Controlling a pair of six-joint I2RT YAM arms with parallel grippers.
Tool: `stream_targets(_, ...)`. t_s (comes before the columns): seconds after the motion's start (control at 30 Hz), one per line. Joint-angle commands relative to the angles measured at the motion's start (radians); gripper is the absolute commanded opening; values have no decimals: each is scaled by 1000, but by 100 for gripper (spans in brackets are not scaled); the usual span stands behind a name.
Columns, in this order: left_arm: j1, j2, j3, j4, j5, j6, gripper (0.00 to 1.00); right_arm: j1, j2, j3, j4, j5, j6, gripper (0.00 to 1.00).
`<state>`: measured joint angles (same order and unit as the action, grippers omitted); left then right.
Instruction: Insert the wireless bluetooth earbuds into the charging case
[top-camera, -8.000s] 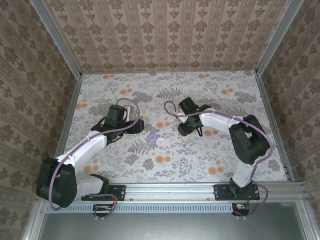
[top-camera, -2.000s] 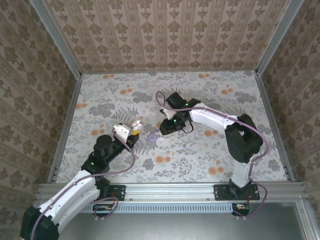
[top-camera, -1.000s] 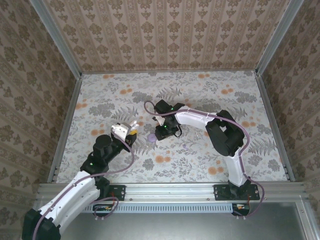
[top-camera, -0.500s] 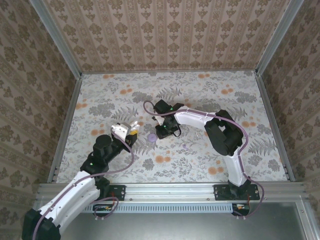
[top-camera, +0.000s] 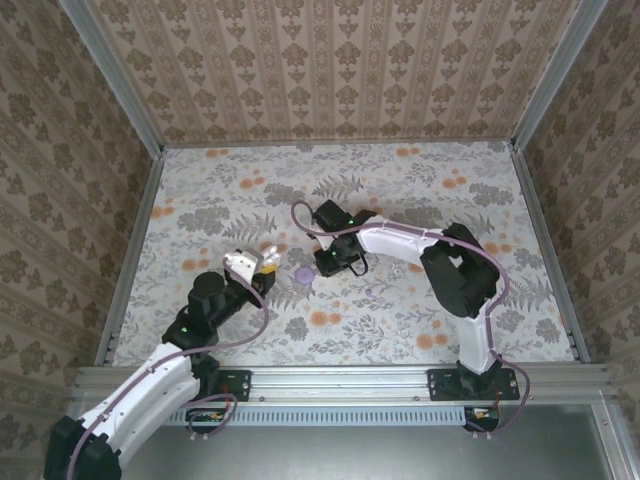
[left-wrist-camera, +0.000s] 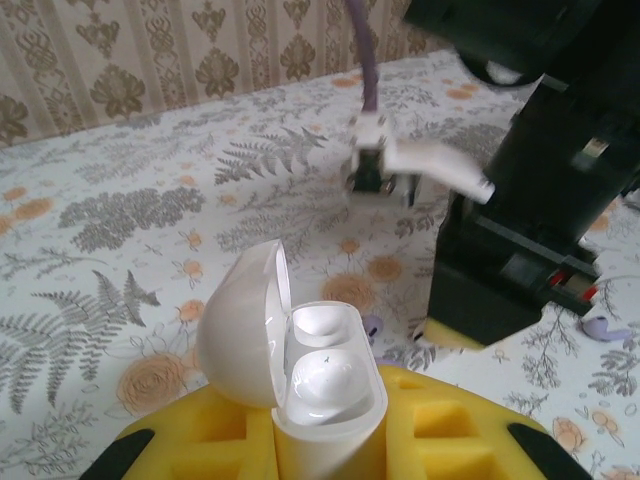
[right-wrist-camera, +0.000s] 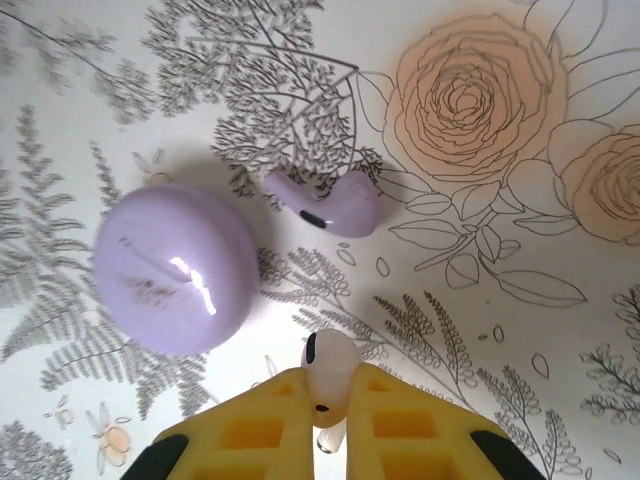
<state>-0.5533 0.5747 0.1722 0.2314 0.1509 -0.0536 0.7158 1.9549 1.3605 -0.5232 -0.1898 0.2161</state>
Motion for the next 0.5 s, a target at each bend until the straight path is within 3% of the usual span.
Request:
stream_targets(0.0, 10, 26, -20, 91, 43, -21, 12, -11, -123, -99, 165, -10, 32, 11)
stream_targets(0.23, 4, 174, -20, 299, 147, -40, 12, -59, -347, -358, 523, -58, 82, 11)
stream_targets(0.47, -42, 354, 39, 473, 175, -34, 12, -107, -547, -581, 895, -72, 96, 11)
